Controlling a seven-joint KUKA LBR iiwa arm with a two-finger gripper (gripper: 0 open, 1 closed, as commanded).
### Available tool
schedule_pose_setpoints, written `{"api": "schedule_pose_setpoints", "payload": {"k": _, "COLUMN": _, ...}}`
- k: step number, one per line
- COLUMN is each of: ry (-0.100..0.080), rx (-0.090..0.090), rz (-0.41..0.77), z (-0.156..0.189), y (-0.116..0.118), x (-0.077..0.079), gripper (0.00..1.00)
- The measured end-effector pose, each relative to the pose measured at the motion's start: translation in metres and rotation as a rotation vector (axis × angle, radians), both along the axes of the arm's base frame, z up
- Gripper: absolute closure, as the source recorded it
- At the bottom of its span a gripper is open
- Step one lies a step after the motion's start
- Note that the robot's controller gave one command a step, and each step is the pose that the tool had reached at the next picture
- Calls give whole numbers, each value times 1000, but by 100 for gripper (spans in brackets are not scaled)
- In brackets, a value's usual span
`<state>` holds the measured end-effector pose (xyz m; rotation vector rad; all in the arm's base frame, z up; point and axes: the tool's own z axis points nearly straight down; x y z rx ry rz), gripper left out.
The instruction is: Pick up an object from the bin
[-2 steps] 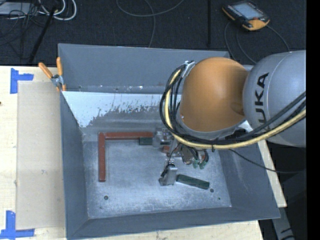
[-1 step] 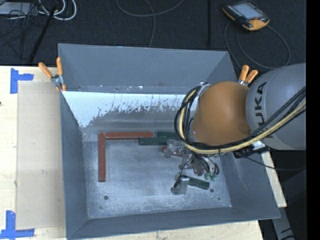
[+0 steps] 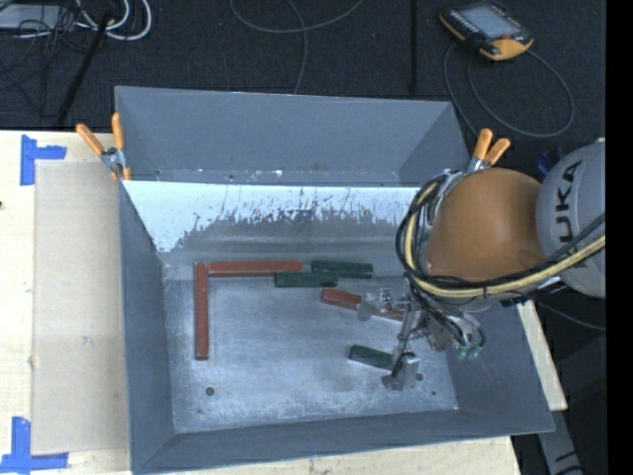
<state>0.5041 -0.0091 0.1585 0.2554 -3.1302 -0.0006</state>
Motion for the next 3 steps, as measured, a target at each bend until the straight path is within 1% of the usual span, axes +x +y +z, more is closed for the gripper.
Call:
{"api": "schedule_pose_setpoints", "payload": {"k": 1, "ry": 1, "rx": 0, "rz": -146, "z": -21, "y": -30, "x": -2, "gripper": 0}}
{"api": "schedule_pose_setpoints", "payload": {"k": 2, "ry": -2, "rx": 0, "rz": -11, "z": -87, "y": -40, "x": -6, "gripper": 0}}
{"api": "schedule_pose_setpoints", "payload": {"k": 3, "ry": 2, "rx": 0, "rz": -314, "z": -89, "y": -43, "x": -32, "gripper": 100}}
